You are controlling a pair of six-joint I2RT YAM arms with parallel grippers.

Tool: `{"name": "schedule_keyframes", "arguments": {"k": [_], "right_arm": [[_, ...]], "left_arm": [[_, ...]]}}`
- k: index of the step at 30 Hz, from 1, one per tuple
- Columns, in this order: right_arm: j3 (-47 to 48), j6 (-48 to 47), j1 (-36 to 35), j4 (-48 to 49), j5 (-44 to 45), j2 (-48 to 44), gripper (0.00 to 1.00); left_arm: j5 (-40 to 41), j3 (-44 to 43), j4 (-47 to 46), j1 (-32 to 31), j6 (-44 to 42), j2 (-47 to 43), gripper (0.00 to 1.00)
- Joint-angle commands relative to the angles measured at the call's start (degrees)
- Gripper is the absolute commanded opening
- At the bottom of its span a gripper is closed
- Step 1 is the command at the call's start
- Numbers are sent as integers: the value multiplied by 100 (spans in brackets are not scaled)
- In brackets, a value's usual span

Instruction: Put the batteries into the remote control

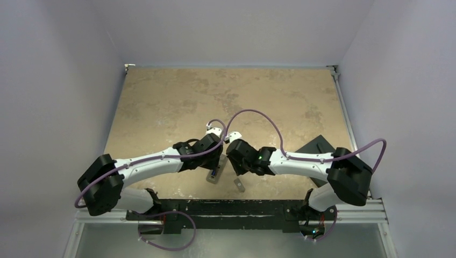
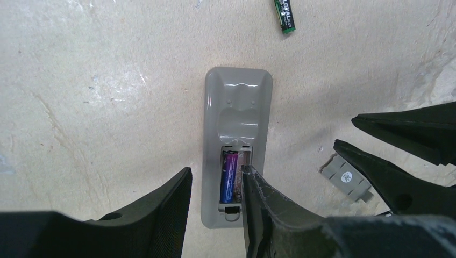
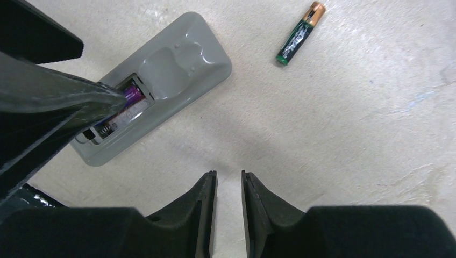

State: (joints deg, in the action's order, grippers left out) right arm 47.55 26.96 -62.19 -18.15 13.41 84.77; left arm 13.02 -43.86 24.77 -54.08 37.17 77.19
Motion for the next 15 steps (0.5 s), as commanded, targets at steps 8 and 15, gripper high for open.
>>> {"name": "schedule_keyframes", "arguments": {"k": [8, 15], "right_arm": [[577, -128, 352, -356, 708, -276, 33], [1046, -281, 594, -380, 871, -26, 43]], "left_arm": [[423, -177, 393, -6, -123, -689, 38], [495, 12, 438, -12, -132, -1066, 39]]}}
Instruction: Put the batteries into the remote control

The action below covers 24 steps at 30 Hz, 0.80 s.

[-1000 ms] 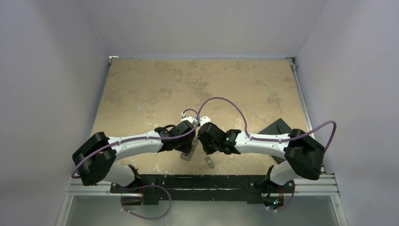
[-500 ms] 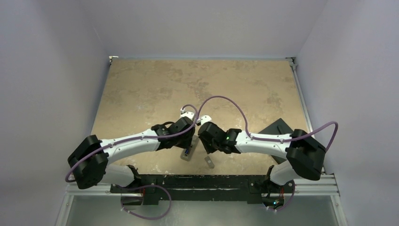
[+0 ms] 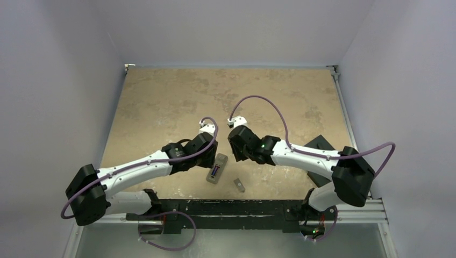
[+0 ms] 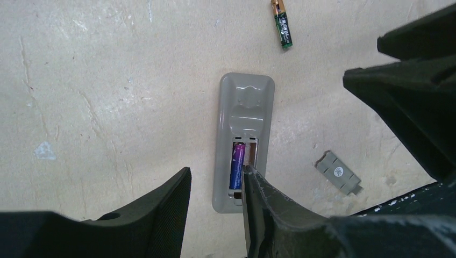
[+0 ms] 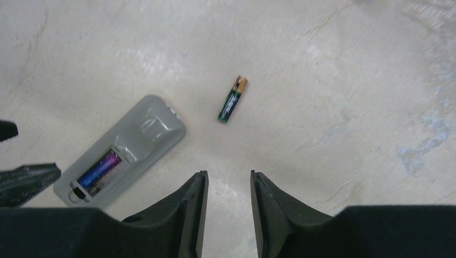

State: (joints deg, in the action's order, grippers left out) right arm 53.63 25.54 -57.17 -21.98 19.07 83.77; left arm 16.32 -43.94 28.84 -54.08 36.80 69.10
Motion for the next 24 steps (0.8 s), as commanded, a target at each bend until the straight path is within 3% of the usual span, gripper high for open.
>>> {"name": "schedule_keyframes", "arguments": {"k": [1, 10, 24], "right_arm": [[526, -154, 126, 2, 297, 152, 43], [1200, 103, 427, 5, 139, 1038, 43], [1422, 338, 800, 191, -102, 1852, 42]], "left_arm": [[182, 52, 34, -6, -90, -297, 39], [135, 395, -46, -10, 74, -733, 39], [58, 590, -244, -12, 152, -889, 39]]}}
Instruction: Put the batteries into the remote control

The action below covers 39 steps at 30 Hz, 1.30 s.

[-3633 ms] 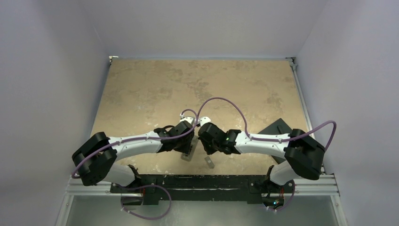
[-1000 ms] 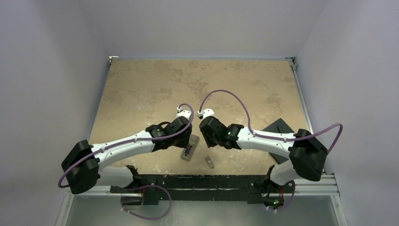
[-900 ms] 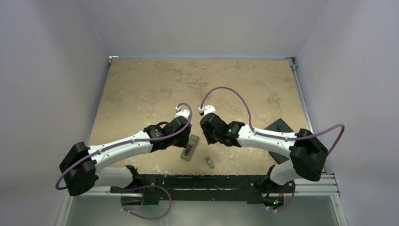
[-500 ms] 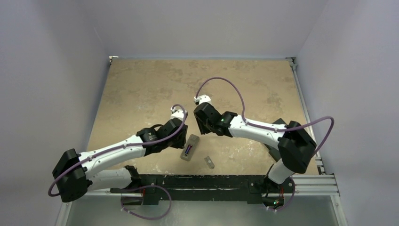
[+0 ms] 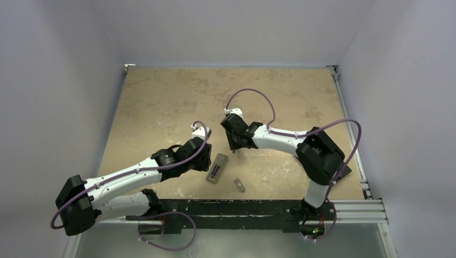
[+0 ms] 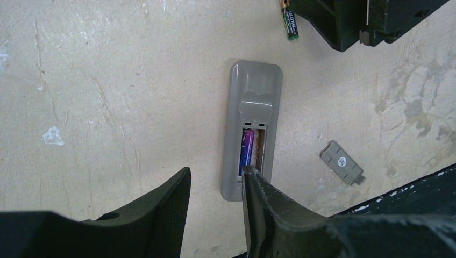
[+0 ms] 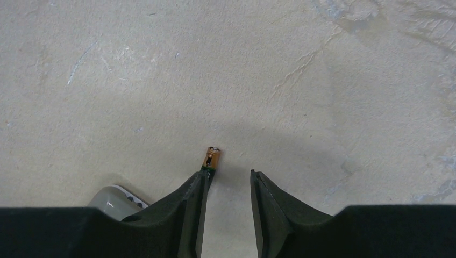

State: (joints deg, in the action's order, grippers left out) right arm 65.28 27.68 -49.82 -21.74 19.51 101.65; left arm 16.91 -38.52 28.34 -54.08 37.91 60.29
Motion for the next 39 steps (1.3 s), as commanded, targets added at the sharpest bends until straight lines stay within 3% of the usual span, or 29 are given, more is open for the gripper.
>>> {"name": "schedule_keyframes", "arguments": {"k": [1, 18, 32, 39], "right_arm": [[270, 123, 76, 196, -188, 92, 42], [929, -152, 130, 146, -280, 672, 40], [917, -366, 175, 117, -326, 921, 22], [569, -370, 172, 222, -326, 773, 21]], "left_arm": [[-15, 64, -208, -10, 35, 10, 39], [-39, 77, -278, -7, -31, 114, 39], [-6, 30, -192, -9, -12, 50, 39], [23, 21, -173, -6, -5, 83, 38]]}}
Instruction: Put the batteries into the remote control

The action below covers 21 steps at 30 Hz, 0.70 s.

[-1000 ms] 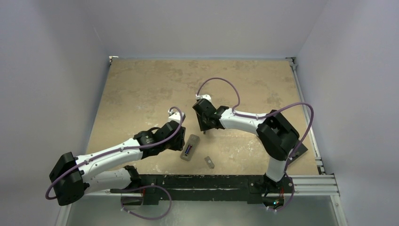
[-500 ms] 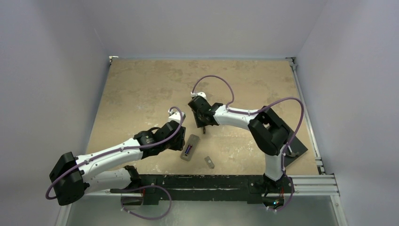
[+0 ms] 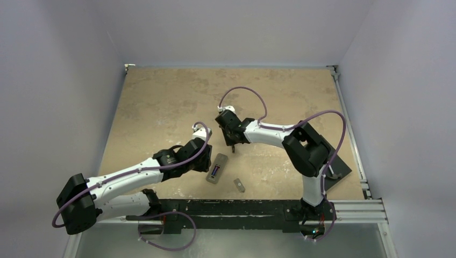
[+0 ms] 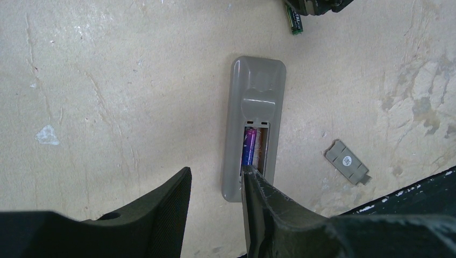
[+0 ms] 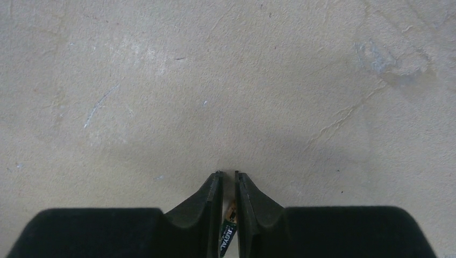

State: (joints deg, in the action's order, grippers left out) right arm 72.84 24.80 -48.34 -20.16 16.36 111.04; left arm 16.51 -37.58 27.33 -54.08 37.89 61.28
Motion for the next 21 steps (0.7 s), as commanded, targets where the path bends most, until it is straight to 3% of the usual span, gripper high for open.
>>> {"name": "schedule_keyframes", "arguments": {"k": [1, 21], "right_arm": [[-237, -75, 21, 73, -6, -182, 21], [-1478, 180, 26, 446, -149, -850, 20]], "left_arm": [[58, -76, -65, -7, 4, -11, 38], [12, -30, -77, -13, 95, -10, 38]]}}
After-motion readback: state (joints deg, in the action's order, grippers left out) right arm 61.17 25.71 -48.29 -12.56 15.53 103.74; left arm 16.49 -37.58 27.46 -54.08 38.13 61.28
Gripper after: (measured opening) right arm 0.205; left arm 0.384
